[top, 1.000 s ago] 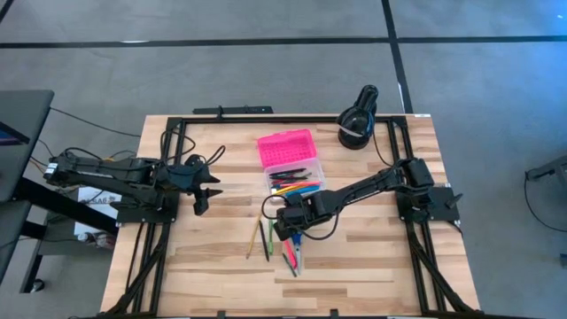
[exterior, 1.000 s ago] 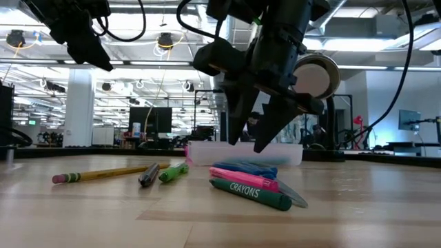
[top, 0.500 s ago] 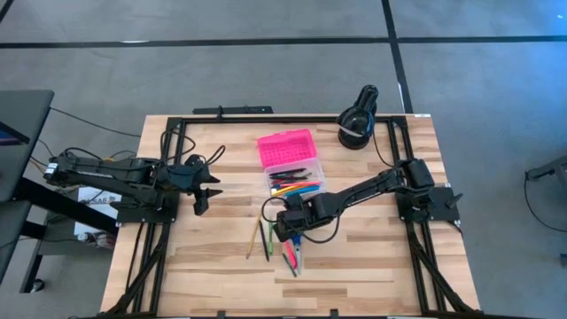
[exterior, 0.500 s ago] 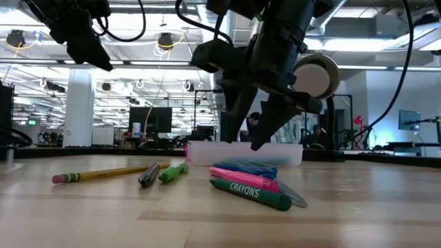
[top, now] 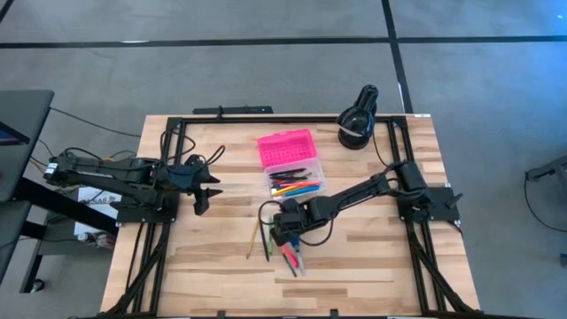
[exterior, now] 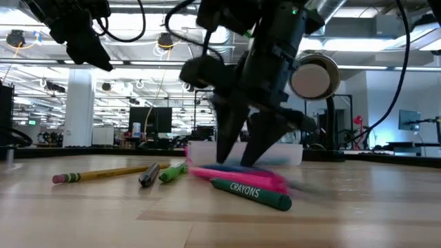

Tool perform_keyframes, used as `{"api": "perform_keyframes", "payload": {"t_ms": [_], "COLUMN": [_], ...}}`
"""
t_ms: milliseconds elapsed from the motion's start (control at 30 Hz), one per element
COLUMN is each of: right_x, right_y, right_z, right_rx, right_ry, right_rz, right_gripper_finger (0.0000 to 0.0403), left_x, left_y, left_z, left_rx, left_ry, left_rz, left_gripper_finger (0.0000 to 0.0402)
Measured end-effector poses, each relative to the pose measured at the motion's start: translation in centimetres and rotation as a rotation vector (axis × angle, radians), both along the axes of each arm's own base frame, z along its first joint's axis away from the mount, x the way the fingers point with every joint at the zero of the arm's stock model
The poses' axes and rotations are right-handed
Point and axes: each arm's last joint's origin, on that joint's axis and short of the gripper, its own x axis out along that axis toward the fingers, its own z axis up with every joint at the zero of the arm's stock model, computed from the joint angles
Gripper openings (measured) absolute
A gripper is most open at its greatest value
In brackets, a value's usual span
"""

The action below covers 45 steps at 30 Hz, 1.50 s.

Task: Pick & place school supplies into a supply box
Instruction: Put the blue scissors into the pink supply box

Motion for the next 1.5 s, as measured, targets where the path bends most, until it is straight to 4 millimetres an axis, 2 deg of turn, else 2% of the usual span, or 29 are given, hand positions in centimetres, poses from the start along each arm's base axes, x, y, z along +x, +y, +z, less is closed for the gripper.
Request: {"api": "perform_keyframes", "payload": {"t_ms": [400, 867, 1267, 1500], "right_x": [-0.4, -2.0, -2.2, -1.7], "right_y": [0.5, 0.1, 0.0, 0.1], "right_z": [-0.7, -1.1, -1.2, -0.4], "right_rx": [-0.008, -0.067, -0.084, -0.083], "right_ry": [0.044, 0.214, 0.24, 0.237], "right_rz": [-0.026, 0.025, 0.062, 0.078], "right_gripper_finger": [0.0145, 0.0083, 0.0078, 0.0073], "left_x": [0.0, 0.0, 0.0, 0.0], "left_y": [0.0, 0.0, 0.1, 0.1], "left_z": [0.0, 0.0, 0.0, 0.0], "left_rx": [-0.014, -0.013, -0.026, -0.022], "left_ry": [-0.001, -0.002, -0.012, -0.013], "left_rz": [0.002, 0.003, 0.054, 0.06], "left_gripper_finger": [0.0166, 0.0166, 0.0166, 0.0166]}}
